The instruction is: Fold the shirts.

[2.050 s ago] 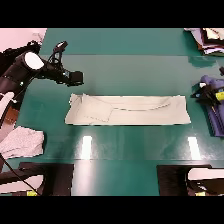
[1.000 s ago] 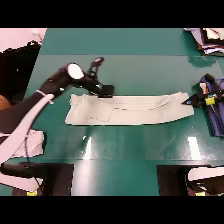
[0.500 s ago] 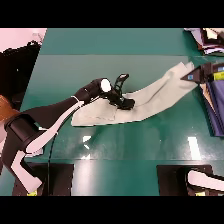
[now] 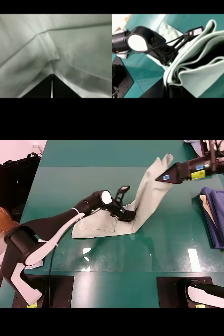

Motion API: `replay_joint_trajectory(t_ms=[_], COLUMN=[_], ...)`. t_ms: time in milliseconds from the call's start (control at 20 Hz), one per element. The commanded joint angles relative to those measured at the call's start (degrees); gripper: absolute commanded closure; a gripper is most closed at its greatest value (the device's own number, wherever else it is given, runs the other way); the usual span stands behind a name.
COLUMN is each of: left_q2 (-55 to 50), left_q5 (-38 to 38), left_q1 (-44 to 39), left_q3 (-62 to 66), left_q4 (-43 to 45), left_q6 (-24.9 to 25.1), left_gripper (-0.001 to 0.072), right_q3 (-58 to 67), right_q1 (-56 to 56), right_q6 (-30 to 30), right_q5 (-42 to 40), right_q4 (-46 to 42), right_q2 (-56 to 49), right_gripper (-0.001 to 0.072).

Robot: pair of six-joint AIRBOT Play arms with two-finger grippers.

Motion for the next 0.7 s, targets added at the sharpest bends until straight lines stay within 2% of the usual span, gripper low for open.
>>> replay_joint_trajectory(t_ms=[0,200,400,450,550,600,650], left_q2=[4.66,14.64,23.89,25.35,27.52,28.11,28.35], left_q5=[-3.17,-8.63,-11.41,-12.24,-14.05,-14.86,-15.65], left_q1=[5.09,16.81,28.92,31.21,35.21,36.63,37.59], left_q3=[0.07,0.07,0.07,0.07,0.07,0.07,0.07], left_q4=[5.64,16.61,21.7,22.12,22.1,22.1,22.08], left_q6=[0.13,0.17,1.62,1.66,1.66,1.66,1.68], left_gripper=[0.0682,0.0681,0.0681,0.0681,0.0681,0.068,0.068], right_q3=[0.39,0.44,2.14,4.37,9.27,11.54,13.9], right_q1=[5.86,15.67,27.93,30.42,33.86,34.64,34.71], right_q6=[0.22,0.0,-4.31,-5.49,-7.65,-7.72,-7.43], right_q5=[-4.37,-11.43,-21.64,-22.71,-24.13,-23.96,-22.29], right_q4=[0.04,0.17,0.07,0.07,0.04,-0.04,-0.52], right_q2=[-0.02,-4.04,-13.49,-16.57,-21.9,-24.06,-25.99], right_gripper=[0.0698,0.0697,0.0695,0.0672,0.0253,0.0221,0.0236])
